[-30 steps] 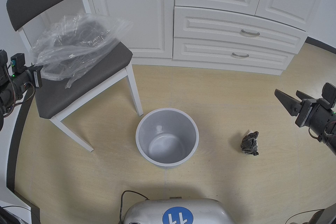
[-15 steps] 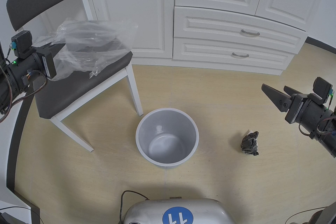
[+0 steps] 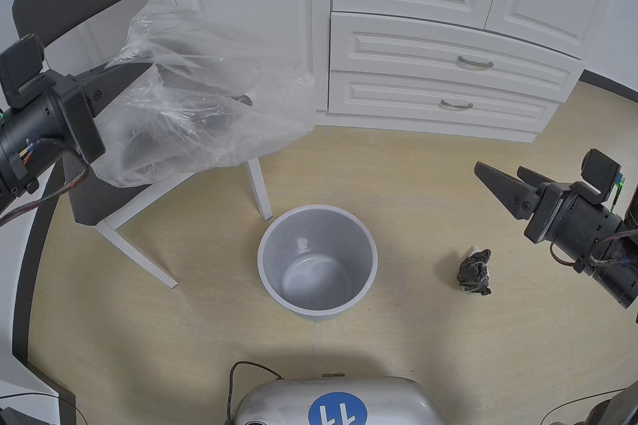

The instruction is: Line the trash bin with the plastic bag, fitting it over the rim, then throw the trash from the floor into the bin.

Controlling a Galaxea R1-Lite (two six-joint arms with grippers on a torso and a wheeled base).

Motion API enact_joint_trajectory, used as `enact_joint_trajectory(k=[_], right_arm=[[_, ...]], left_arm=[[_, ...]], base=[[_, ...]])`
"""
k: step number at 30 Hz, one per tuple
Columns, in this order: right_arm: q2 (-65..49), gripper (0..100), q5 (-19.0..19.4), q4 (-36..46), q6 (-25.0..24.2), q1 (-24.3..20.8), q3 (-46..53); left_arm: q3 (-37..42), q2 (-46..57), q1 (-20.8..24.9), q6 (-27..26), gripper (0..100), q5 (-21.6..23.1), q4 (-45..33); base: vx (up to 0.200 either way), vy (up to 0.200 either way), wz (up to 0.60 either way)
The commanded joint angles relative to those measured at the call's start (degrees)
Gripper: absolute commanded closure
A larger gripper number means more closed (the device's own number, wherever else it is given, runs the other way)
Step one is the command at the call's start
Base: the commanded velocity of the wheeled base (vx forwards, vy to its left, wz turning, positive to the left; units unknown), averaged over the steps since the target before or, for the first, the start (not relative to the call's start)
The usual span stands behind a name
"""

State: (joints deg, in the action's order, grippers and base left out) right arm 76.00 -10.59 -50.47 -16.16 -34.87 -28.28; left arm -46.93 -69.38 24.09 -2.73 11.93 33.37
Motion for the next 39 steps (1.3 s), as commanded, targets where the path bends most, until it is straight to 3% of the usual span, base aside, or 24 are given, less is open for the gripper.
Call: enact_joint_trajectory(k=[1, 11, 22, 31, 39], right_arm=[[2.05, 0, -0.04, 0.20, -0.18, -1.35, 0.25], [4.16, 0, -0.04, 0.20, -0.18, -1.35, 0.60], [5.92, 0, 0.31, -0.24, -0.18, -1.35, 0.60], [6.27, 0, 0.31, 0.11, -0.53, -1.43, 0.68], [3.90, 0, 1.01, 2.30, 1.22, -7.76, 5.17]], left_arm=[[0.00, 2.67, 4.04, 0.09, 100, 0.63, -0.32], [0.09, 4.60, 10.98, 0.18, 100, 2.66, -3.04], [0.09, 4.34, 13.79, 0.09, 100, 6.17, -2.87], [0.00, 3.72, 16.08, 0.18, 100, 6.08, -2.25], [-2.64, 1.79, 16.25, 0.45, 100, 5.73, -1.81]], base=[[0.000, 0.000, 0.00], [0.000, 0.000, 0.00], [0.000, 0.000, 0.00], [0.000, 0.000, 0.00], [0.000, 0.000, 0.00]])
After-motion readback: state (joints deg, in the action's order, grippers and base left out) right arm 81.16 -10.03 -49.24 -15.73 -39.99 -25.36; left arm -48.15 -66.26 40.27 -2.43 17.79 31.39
